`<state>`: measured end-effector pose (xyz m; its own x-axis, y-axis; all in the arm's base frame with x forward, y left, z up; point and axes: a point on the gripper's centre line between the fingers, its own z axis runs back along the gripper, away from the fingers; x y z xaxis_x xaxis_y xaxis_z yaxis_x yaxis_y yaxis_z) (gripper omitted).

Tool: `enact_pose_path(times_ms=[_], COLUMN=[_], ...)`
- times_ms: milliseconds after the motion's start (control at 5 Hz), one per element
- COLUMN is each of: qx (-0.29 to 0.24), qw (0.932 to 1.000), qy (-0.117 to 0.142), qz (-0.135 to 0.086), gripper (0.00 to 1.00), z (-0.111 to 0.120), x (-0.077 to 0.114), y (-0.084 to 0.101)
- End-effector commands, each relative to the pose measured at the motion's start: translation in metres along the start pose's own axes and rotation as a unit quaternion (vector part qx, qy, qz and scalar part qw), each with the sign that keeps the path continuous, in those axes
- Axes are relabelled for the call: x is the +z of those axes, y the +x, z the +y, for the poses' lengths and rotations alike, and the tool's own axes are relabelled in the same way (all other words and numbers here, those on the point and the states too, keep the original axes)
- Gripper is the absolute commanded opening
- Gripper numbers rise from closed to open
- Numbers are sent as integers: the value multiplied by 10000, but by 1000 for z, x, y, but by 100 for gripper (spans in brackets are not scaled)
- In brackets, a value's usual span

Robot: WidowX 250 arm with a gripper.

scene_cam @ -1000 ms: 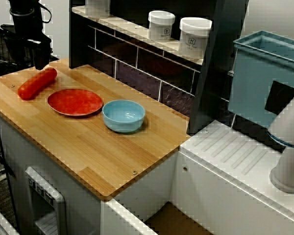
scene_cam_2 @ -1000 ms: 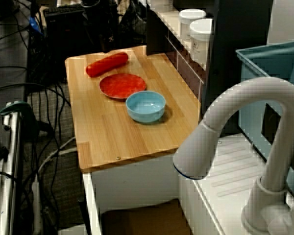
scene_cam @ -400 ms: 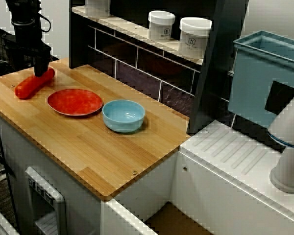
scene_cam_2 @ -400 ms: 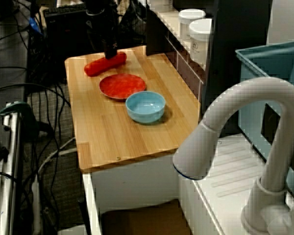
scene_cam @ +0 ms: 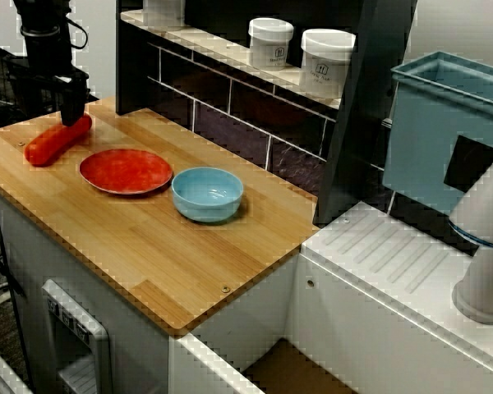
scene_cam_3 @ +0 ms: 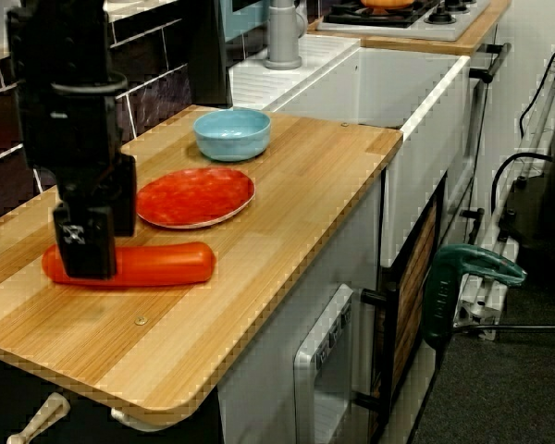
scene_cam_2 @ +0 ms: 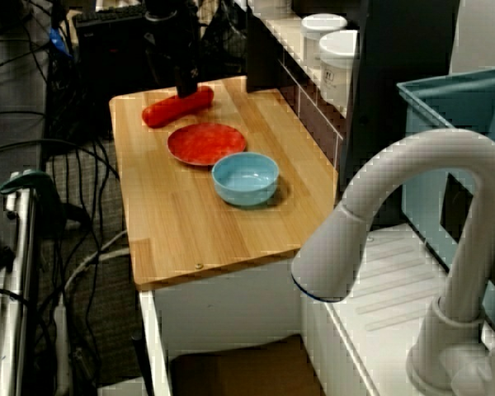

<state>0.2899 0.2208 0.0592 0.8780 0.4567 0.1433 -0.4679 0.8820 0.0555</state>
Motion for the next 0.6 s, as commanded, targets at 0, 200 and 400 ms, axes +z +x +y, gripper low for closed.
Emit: enact_pose_path(times_ms=[0,200,400], qx=[135,158,218], qw=[9998,9996,9994], qy=[50,139,255], qz=[-126,-177,-78], gripper=[100,100,100], z=[3,-1,-2], x=[11,3,-10], y=[10,9,10])
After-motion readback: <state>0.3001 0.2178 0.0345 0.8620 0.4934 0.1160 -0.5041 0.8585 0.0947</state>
